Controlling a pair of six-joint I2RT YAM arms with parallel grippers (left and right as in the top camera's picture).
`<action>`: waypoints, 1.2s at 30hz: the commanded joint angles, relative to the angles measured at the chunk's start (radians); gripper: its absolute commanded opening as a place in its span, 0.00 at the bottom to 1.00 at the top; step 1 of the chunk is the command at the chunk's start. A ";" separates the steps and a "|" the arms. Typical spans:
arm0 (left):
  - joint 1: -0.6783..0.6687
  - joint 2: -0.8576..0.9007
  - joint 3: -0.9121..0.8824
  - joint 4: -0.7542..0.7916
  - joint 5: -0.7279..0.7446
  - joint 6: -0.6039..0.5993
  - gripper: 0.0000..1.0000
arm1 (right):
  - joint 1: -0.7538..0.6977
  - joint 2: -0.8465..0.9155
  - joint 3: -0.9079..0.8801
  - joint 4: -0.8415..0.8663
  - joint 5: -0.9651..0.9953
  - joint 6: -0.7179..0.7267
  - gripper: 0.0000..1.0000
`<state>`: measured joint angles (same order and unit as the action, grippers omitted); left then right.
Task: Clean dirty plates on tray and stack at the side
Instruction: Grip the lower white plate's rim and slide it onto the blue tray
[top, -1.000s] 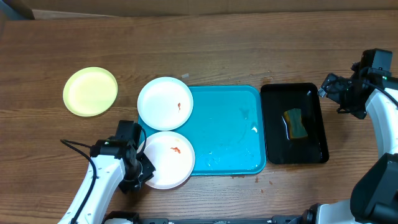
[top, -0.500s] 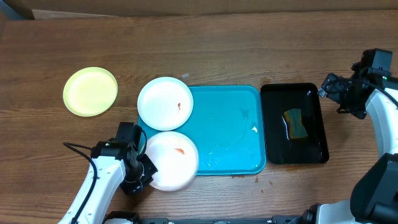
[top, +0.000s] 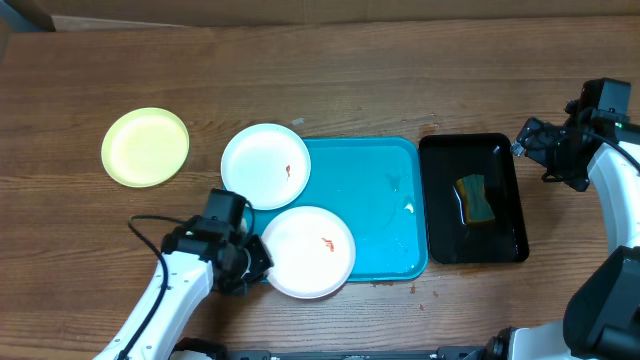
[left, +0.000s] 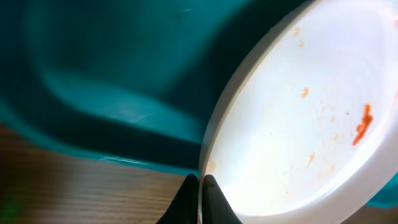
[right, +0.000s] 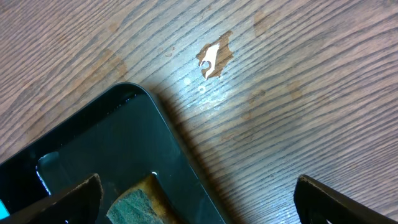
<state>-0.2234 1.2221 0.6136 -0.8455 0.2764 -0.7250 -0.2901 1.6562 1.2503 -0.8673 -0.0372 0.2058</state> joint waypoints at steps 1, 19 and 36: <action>-0.060 0.001 -0.002 0.048 0.047 0.013 0.04 | 0.000 -0.006 0.018 0.005 0.007 0.003 1.00; -0.173 0.139 0.218 0.192 -0.006 -0.003 0.04 | 0.000 -0.006 0.018 0.005 0.007 0.003 1.00; -0.241 0.465 0.380 0.284 -0.087 0.027 0.04 | 0.000 -0.006 0.018 0.005 0.007 0.003 1.00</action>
<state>-0.4522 1.6531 0.9707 -0.5728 0.2047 -0.7219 -0.2897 1.6562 1.2503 -0.8669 -0.0368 0.2062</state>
